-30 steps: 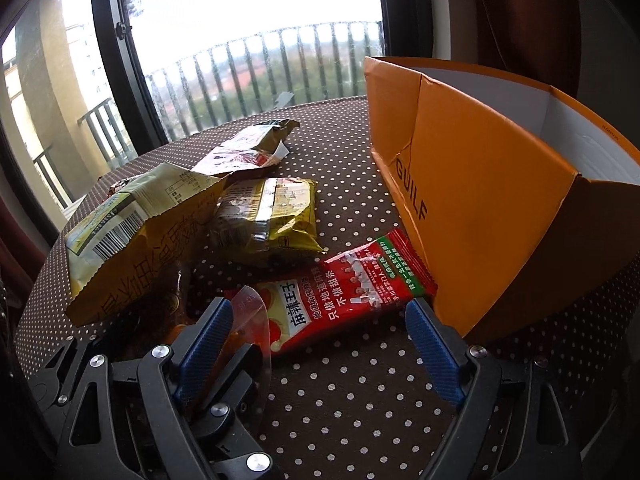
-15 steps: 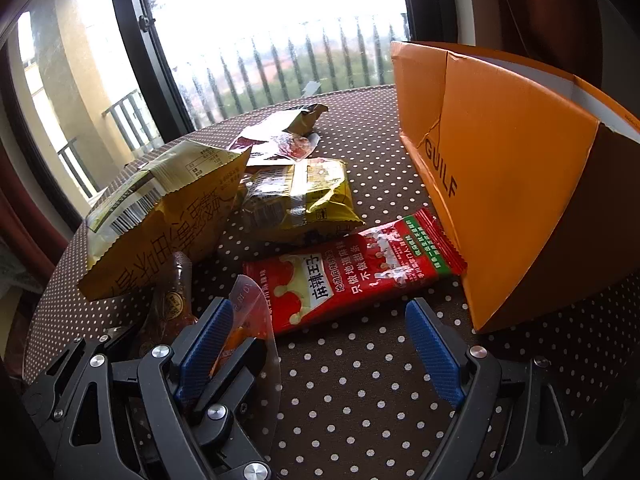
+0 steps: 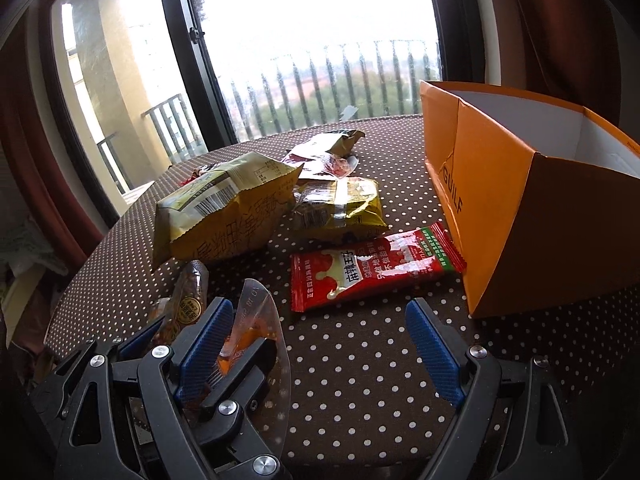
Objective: Organize snacks
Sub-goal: 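Close the left tool on the orange spicy snack bag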
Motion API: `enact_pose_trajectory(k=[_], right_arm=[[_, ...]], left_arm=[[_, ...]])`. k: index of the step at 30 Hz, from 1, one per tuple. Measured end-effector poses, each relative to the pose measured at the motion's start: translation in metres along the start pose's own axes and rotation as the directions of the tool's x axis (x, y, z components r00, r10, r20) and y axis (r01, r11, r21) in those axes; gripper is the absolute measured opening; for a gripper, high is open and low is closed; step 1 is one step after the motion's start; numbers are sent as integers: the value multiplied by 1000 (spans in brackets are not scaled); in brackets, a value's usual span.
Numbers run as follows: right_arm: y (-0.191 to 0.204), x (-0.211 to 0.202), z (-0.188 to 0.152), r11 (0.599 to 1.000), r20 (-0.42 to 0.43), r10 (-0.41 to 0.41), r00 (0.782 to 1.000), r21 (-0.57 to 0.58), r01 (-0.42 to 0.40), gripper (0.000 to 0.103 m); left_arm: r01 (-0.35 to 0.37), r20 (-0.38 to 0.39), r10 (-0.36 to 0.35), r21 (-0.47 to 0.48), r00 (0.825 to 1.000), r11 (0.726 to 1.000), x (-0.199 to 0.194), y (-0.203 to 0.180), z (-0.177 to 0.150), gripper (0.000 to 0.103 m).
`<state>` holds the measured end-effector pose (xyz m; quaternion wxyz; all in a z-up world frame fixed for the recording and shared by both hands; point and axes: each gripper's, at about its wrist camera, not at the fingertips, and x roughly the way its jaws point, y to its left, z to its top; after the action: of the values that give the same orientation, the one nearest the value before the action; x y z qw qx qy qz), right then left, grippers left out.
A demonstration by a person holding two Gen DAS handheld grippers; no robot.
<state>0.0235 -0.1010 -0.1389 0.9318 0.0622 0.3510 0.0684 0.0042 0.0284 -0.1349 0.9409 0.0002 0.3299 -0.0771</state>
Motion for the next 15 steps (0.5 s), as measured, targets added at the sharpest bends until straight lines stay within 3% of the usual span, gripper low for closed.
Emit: enact_pose_trajectory(k=[9, 15], right_arm=[[40, -1, 2, 999, 35, 24, 999, -37, -23, 90], [70, 14, 6, 997, 18, 37, 999, -64, -35, 81]], left_arm=[[-92, 24, 93, -45, 995, 995, -14, 44, 2, 69], [-157, 13, 158, -61, 987, 986, -9, 78, 4, 69]])
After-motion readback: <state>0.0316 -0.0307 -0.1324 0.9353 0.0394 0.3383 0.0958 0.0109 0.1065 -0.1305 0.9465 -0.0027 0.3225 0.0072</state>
